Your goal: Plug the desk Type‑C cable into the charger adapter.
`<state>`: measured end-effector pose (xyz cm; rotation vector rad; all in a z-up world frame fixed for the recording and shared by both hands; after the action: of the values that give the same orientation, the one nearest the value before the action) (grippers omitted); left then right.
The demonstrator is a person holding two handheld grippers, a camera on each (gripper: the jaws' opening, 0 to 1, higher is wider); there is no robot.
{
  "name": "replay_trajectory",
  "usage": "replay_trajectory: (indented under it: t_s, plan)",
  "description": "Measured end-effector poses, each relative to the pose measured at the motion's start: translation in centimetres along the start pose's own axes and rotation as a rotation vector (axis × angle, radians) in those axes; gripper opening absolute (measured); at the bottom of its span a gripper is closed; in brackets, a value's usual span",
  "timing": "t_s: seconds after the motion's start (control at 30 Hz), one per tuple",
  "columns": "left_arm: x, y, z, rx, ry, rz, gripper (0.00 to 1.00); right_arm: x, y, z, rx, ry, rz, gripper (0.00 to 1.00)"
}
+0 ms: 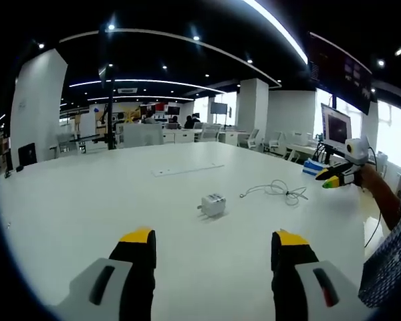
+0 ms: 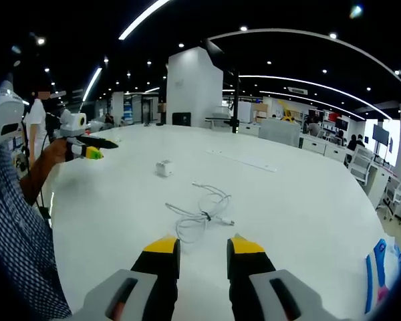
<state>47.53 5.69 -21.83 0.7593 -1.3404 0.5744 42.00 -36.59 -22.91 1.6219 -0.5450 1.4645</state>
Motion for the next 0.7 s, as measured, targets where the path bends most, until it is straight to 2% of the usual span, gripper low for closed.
replay_trajectory:
  t_s: [0.3,0.7]
  plan:
    - [0.2,-0.8,-0.3,-0.008,-0.022,-0.009,0.68,-0.1,-0.2,0.4,0.000,-0.007,0.002,0.30]
    - [0.7,-2.6,-0.7,-0.052,-0.064,-0.023,0.66,0.4,-1.3,0.8,0.019,-0.003,-0.002,0.30]
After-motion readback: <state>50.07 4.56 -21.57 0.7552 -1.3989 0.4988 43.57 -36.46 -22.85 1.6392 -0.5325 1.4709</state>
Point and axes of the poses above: the point that each gripper's makers call its tool centre point, and the gripper's own axes: y roughly backward along the fingers, z roughly to its right, x roughly out of its top, the point moved 7 cm from there along y, roughly backward along the fingers, and after that the axes turned 8 degrees about z, right-handed, at the moved point
